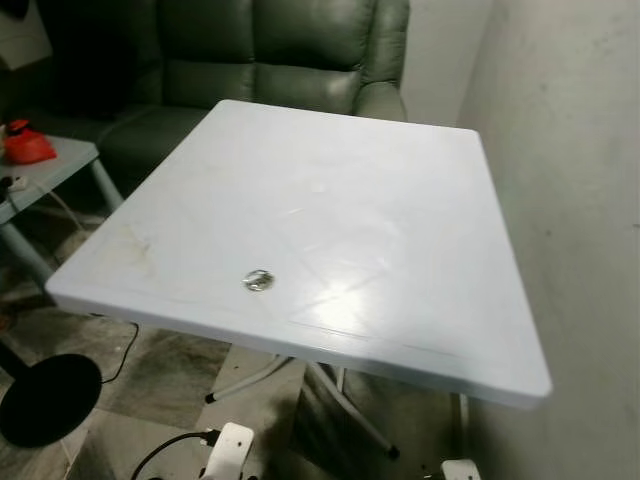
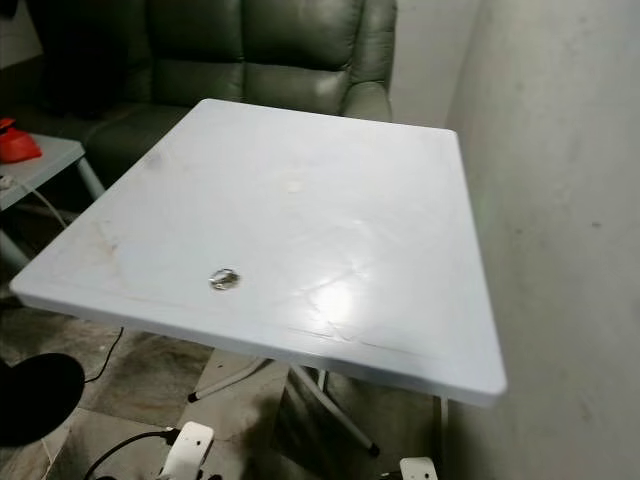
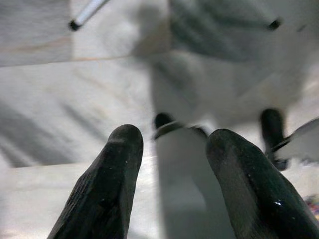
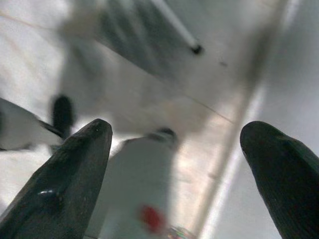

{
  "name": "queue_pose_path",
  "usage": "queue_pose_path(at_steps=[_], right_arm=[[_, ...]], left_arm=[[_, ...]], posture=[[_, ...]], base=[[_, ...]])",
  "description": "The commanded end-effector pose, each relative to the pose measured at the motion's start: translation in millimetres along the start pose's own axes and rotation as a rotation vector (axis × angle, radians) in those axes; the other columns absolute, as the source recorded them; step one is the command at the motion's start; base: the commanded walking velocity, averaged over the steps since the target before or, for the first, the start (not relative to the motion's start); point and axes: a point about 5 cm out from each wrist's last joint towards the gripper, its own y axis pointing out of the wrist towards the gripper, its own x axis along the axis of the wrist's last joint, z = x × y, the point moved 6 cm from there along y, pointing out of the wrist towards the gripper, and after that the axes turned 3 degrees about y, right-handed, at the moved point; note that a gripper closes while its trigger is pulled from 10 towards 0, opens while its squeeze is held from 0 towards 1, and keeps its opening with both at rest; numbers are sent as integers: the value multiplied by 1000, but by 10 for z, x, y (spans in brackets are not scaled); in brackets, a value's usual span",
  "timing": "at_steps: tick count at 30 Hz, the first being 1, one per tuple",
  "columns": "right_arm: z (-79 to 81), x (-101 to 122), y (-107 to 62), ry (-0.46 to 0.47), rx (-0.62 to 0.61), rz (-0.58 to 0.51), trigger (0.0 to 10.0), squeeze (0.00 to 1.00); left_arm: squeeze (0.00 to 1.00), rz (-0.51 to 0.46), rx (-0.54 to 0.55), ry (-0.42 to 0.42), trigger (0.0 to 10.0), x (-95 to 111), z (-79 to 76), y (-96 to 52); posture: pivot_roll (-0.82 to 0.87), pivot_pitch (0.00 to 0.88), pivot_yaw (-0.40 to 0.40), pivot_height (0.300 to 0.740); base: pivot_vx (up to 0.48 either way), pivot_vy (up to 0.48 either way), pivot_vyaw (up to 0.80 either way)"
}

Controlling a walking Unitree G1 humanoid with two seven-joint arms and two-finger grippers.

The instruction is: Hang keys on a hook

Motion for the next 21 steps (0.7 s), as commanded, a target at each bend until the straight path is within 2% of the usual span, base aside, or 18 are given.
queue_pose_path(at_steps=[1, 21], right_arm=[[-83, -84, -26, 3, -16, 21, 10000, 0], [-116, -107, -36, 21, -23, 25, 10000, 0]], left_arm=[[0, -19, -10, 0, 10000, 82, -44, 12], [0, -20, -11, -20, 10000, 88, -51, 14]], posture=[[-121, 0, -18, 724], [-118, 0, -24, 724]], base=[[0, 458, 0], [0, 456, 0]])
